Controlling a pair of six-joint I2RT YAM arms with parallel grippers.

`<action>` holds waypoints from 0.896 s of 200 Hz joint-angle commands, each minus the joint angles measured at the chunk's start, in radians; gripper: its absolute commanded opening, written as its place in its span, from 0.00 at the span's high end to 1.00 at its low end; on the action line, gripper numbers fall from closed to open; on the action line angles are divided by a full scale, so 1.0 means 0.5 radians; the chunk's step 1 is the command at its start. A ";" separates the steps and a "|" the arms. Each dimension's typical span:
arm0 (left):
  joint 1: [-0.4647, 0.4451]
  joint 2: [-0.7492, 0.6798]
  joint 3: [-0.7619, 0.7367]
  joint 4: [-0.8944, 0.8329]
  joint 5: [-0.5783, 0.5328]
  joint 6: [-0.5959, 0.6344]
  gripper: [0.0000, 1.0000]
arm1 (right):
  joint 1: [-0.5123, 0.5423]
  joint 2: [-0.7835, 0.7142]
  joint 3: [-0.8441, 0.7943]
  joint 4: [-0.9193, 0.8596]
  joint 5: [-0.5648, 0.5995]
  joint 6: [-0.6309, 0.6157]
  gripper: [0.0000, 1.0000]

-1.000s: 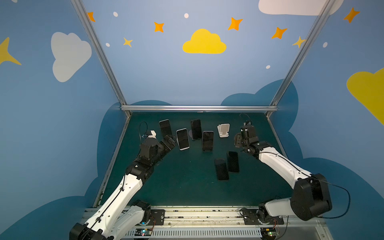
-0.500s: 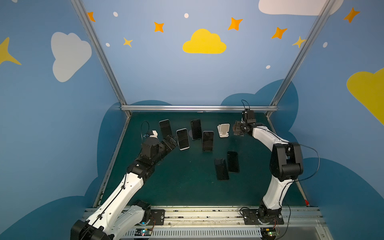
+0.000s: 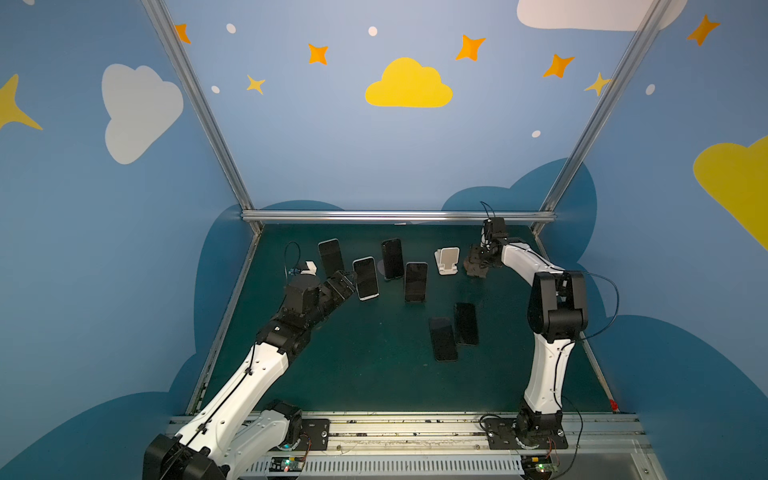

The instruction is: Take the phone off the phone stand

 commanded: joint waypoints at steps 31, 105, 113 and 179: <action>0.011 0.005 -0.003 0.042 0.020 0.031 0.00 | -0.016 0.255 0.522 -0.503 -0.220 0.038 0.31; 0.014 -0.053 -0.010 0.038 -0.039 0.046 0.00 | 0.009 0.247 0.653 -0.798 -0.126 0.180 0.11; 0.015 -0.052 -0.010 0.037 -0.039 0.047 0.00 | 0.006 0.182 0.606 -0.767 -0.114 0.193 0.10; 0.014 -0.052 -0.007 0.043 -0.027 0.075 0.00 | 0.038 -0.428 0.297 -0.657 0.013 0.324 0.10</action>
